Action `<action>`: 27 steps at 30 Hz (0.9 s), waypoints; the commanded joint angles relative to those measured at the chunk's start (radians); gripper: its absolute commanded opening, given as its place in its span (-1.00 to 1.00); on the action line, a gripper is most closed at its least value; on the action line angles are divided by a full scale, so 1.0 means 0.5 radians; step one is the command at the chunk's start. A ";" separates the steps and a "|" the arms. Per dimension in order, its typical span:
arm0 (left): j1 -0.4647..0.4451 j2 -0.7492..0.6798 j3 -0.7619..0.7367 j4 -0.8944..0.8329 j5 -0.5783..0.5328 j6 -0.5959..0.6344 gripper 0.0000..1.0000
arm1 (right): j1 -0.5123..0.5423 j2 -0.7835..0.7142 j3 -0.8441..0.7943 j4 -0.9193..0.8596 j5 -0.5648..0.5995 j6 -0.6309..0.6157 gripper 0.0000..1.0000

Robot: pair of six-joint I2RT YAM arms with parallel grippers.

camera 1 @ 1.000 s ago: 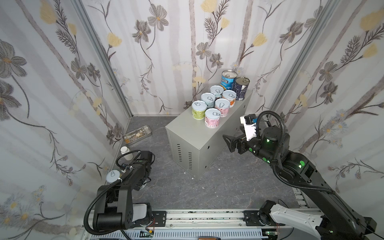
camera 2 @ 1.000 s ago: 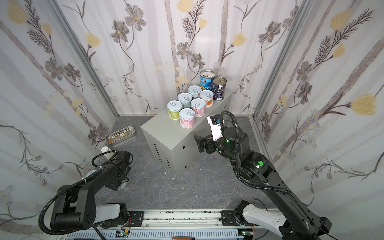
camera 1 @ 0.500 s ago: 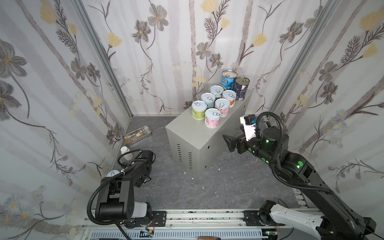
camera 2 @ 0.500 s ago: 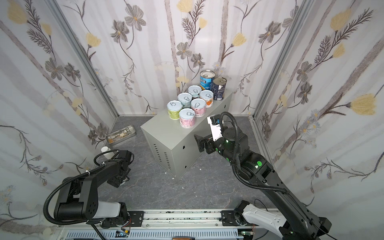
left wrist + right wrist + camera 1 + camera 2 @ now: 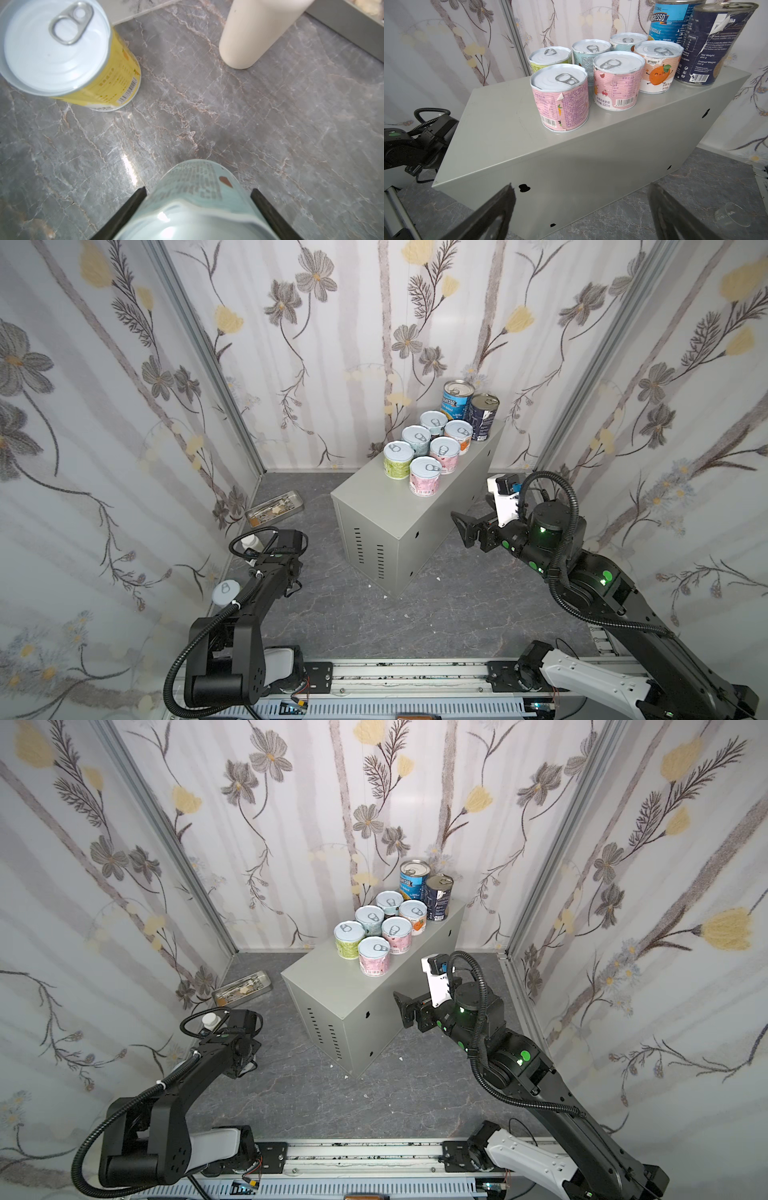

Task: Place and organize the canned foods onto the counter
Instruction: 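Close the left gripper on the light-blue can and lift it, then carry the light-blue can with the left gripper over the cabinet top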

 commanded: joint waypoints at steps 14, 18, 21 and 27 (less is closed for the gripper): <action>0.011 -0.189 0.589 0.020 0.217 0.933 0.20 | -0.051 -0.101 -0.107 0.157 -0.004 0.002 0.99; 0.011 -0.198 0.772 -0.052 0.335 1.117 0.19 | -0.068 -0.141 -0.111 0.159 -0.020 0.003 0.99; 0.011 -0.165 0.965 -0.170 0.412 1.233 0.18 | -0.077 -0.158 -0.108 0.166 -0.051 0.002 0.99; -0.057 -0.090 1.434 -0.443 0.555 1.424 0.19 | -0.093 -0.140 -0.100 0.164 -0.113 0.028 0.99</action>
